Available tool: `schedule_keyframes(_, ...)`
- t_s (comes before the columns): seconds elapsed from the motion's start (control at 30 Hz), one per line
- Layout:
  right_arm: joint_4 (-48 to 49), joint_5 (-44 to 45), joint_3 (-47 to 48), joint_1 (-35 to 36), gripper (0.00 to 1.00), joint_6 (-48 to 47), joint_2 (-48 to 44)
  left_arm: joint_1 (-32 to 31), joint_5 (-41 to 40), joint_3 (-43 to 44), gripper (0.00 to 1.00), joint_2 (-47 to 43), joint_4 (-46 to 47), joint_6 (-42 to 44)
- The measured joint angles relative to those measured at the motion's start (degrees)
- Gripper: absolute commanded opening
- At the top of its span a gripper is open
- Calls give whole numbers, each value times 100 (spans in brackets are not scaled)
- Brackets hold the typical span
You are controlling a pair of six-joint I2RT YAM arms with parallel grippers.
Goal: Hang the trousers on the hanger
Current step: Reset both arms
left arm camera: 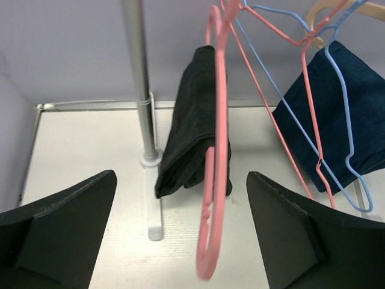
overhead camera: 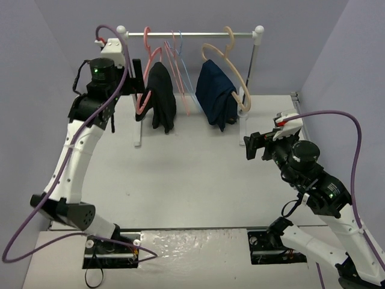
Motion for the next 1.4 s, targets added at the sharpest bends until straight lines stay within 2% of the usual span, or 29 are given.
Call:
schedule_keyframes(0.27, -165, 608, 31, 0, 100, 32, -106, 72, -473, -2404, 90, -2549, -519, -81)
schedule_keyframes(0.47, -265, 1036, -303, 0, 100, 204, -479, 81, -707, -4186, 92, -4367, -968, -300)
schedule_keyframes(0.67, -304, 1170, -690, 0, 100, 374, -933, 81, -910, -5401, 93, -5783, -1304, -403)
schedule_keyframes(0.83, -350, 1178, -1089, 0, 100, 547, -1300, 81, -1002, -5789, 94, -6255, -1359, -483)
schedule_keyframes(1.4, -376, 1035, -1343, 0, 100, 768, -1330, 81, -1133, -6152, 95, -6514, -1315, -825)
